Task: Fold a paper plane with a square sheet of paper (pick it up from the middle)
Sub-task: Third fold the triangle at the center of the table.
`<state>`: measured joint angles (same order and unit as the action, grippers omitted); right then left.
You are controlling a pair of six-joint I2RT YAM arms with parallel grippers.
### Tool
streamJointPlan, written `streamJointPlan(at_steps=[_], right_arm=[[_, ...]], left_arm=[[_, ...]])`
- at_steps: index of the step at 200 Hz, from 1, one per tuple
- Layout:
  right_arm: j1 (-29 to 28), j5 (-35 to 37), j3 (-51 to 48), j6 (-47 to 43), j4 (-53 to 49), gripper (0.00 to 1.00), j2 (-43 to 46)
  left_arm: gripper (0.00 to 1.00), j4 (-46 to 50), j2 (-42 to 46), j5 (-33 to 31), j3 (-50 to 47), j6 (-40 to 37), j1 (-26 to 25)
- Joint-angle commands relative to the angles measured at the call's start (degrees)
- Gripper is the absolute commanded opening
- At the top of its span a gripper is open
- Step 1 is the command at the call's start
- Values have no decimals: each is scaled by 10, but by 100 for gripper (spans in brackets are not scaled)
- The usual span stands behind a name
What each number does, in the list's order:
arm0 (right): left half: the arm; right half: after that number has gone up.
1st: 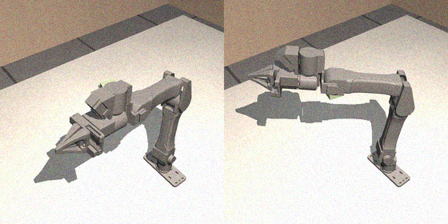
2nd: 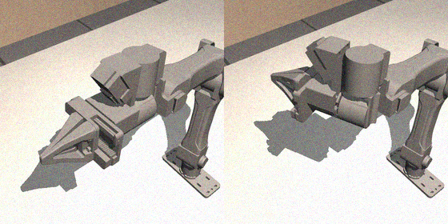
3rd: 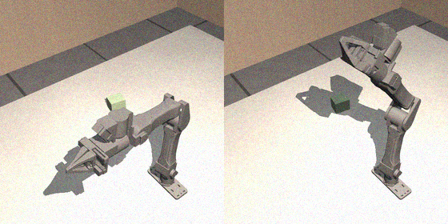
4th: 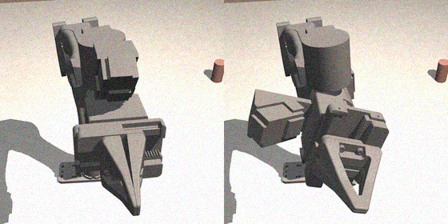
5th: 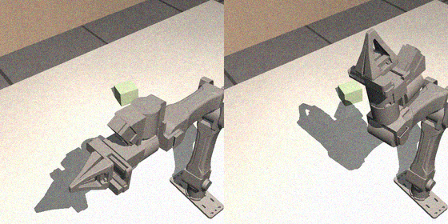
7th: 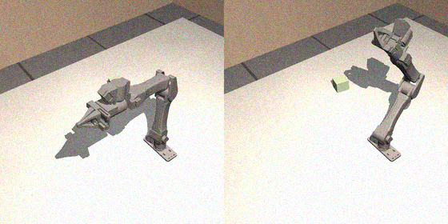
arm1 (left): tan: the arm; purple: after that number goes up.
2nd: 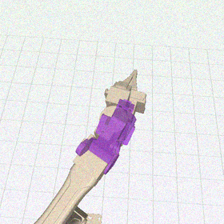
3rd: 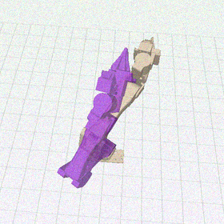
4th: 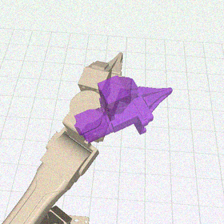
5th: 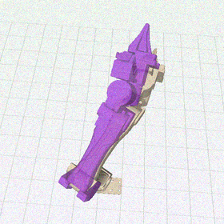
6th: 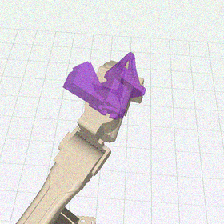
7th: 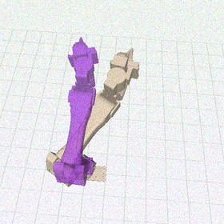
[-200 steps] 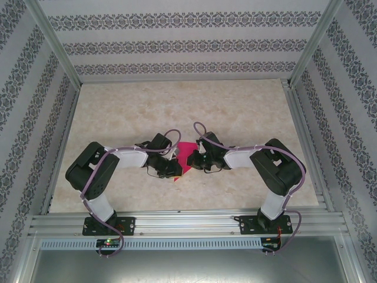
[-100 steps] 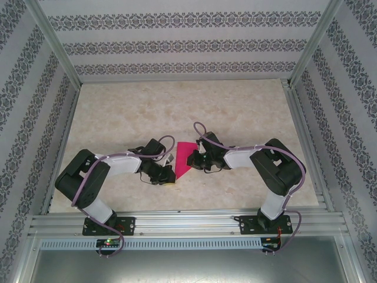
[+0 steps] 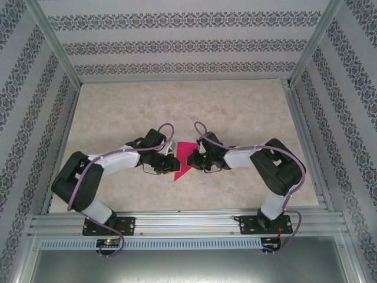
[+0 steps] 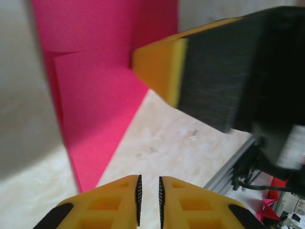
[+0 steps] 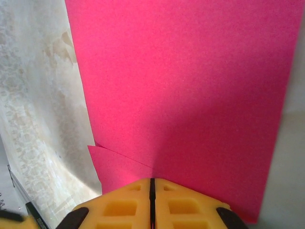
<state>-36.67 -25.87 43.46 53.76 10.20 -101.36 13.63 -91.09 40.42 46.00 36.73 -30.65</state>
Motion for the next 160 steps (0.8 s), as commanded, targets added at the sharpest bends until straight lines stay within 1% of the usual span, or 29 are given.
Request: streamJointPlan(at_steps=[1, 29, 51, 69, 96, 128, 160], right_arm=[[-4, 34, -2, 6, -23, 9, -4], [-4, 20, 10, -5, -35, 12, 20], [-15, 41, 4, -26, -63, 13, 70], [-28, 47, -1, -26, -64, 12, 93], [-46, 39, -2, -8, -36, 9, 78], [-55, 33, -3, 24, 17, 7, 28], [-52, 47, -4, 24, 17, 6, -2]], left_arm=[[20, -9, -44, -9, 12, 6, 4], [15, 24, -80, -57, 31, -3, 4], [13, 65, -82, -101, 36, -21, 2], [12, 65, -85, -101, 29, -27, 2], [12, 64, -92, -96, 27, -31, 0], [12, 61, -88, -97, 24, -27, -1], [11, 66, -91, -100, 20, -30, -3]])
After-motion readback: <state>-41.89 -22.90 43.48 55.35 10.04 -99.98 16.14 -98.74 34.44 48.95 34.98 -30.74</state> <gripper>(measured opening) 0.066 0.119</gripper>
